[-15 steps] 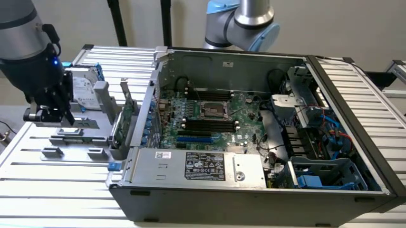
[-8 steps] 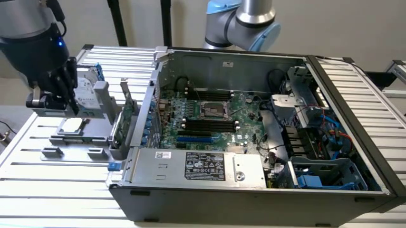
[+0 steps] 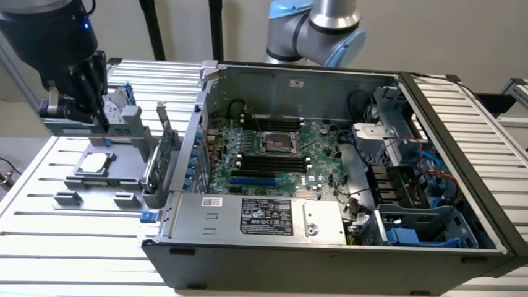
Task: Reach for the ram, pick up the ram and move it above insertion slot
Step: 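Pick up the ram and move it above insertion slot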
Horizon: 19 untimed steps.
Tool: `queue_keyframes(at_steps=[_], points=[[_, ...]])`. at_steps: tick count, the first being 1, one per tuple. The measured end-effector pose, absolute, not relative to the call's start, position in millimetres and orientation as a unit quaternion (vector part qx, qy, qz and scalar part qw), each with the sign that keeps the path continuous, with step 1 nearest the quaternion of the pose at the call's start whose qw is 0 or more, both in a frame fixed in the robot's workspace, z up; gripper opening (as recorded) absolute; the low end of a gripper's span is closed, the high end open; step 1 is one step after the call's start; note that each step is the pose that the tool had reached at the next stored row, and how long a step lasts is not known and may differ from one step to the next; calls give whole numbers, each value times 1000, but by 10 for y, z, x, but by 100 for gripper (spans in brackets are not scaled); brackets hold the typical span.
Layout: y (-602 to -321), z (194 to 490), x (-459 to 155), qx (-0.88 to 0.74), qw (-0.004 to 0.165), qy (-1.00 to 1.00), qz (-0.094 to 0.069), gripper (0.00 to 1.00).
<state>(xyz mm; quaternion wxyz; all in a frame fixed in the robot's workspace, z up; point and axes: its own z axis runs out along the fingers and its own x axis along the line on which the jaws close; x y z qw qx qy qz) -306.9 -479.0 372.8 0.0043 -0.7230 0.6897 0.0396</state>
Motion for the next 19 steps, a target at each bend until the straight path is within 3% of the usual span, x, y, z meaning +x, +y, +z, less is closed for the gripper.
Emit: queue_keyframes(at_steps=[11,19], points=[[-4790,4009,-2701,-729,23,682,58,13],[-4788,4033,-2347,-729,35,681,70,13]])
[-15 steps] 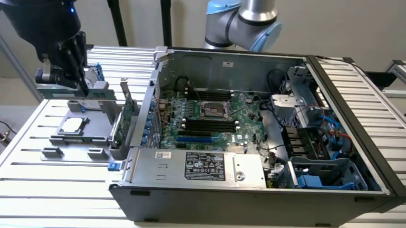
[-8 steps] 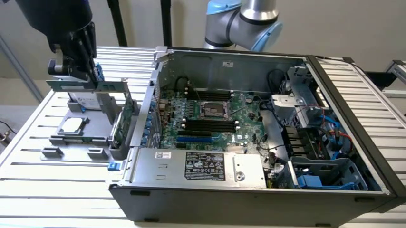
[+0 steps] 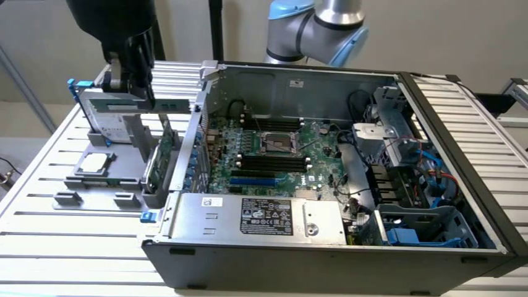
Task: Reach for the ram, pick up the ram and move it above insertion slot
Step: 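Pick up the ram and move it above insertion slot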
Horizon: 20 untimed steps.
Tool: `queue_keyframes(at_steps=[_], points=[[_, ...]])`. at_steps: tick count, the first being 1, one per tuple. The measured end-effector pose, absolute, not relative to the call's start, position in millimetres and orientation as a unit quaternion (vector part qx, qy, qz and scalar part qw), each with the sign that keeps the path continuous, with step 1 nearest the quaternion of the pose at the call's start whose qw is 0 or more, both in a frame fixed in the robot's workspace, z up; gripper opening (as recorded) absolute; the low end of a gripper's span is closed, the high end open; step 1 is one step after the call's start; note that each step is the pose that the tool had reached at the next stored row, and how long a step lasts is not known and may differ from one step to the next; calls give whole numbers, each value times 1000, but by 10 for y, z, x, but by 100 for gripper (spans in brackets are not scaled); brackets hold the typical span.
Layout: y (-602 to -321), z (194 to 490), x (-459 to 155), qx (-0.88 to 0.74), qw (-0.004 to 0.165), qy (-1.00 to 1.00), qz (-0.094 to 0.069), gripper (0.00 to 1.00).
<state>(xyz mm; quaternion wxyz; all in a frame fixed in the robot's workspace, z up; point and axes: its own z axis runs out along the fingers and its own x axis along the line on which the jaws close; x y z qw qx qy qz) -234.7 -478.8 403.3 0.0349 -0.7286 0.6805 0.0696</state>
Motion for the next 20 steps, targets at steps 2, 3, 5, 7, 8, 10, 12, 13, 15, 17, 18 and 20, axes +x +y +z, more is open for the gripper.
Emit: queue_keyframes(at_steps=[2,3,5,7,8,10,12,13,15,17,18,20], points=[[-4787,4034,-2261,-728,38,680,73,13],[-4787,4033,-2212,-728,40,680,74,13],[-4787,4033,-2122,-728,42,680,77,13],[-4786,4034,-2033,-728,44,680,78,13],[-4786,4033,-1986,-728,45,680,79,13],[-4785,4034,-1897,-728,46,679,80,13],[-4783,4034,-1804,-728,46,679,80,13],[-4781,4033,-1757,-728,46,679,81,13],[-4775,4034,-1669,-728,46,679,81,13],[-4765,4034,-1582,-728,46,679,81,13],[-4758,4034,-1540,-728,46,679,81,13],[-4732,4034,-1476,-728,46,679,81,13]])
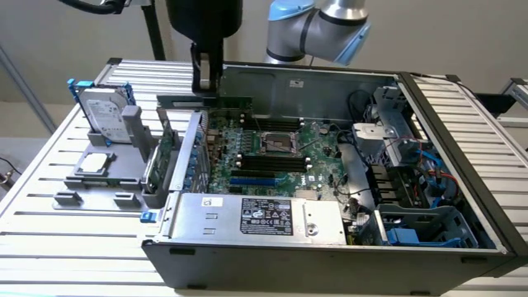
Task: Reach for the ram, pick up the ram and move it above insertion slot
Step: 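Pick up the ram and move it above insertion slot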
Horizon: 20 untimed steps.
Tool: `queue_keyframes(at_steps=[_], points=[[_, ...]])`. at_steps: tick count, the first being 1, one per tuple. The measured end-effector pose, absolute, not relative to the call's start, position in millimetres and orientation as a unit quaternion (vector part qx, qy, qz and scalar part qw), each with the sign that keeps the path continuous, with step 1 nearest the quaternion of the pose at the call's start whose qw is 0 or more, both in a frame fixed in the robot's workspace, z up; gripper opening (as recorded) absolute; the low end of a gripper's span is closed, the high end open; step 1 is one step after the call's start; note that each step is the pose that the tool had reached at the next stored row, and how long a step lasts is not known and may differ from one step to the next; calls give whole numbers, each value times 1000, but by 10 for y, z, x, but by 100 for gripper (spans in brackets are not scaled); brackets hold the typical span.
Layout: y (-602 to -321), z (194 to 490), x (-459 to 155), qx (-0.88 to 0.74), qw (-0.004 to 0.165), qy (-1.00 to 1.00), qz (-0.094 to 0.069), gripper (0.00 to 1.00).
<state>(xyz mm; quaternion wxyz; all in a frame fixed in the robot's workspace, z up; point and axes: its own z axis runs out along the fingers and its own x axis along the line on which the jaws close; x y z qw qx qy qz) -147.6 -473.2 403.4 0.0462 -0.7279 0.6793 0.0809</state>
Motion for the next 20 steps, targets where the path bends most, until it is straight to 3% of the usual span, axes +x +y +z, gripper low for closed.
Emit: queue_keyframes(at_steps=[20], points=[[-4422,4020,-900,-728,38,680,78,13]])
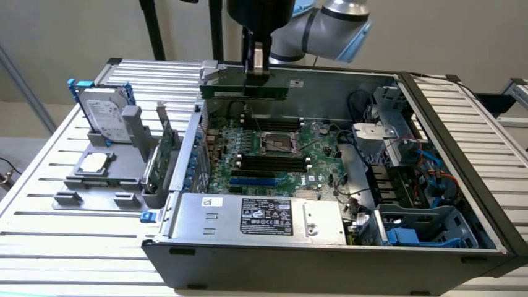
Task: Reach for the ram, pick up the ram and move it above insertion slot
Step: 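Pick up the ram and move it above insertion slot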
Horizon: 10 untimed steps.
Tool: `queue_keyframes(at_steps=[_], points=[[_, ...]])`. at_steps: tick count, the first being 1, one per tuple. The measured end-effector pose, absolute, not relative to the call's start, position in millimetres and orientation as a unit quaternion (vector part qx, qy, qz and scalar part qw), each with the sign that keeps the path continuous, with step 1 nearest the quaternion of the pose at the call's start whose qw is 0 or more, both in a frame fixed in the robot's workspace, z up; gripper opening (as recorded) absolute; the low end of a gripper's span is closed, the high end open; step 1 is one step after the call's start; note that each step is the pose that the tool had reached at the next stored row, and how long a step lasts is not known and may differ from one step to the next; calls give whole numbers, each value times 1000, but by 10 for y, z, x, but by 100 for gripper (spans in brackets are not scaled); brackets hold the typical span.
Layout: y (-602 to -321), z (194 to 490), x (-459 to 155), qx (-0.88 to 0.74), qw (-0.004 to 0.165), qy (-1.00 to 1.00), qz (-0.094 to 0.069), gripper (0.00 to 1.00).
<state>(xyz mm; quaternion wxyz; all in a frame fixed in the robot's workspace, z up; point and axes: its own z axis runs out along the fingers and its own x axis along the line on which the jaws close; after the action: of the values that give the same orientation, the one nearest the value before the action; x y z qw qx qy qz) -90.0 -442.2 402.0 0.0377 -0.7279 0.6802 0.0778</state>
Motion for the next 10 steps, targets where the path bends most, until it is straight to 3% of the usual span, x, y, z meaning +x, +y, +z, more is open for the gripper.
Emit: queue_keyframes(at_steps=[10], points=[[-4415,3999,-550,-728,33,681,74,13]])
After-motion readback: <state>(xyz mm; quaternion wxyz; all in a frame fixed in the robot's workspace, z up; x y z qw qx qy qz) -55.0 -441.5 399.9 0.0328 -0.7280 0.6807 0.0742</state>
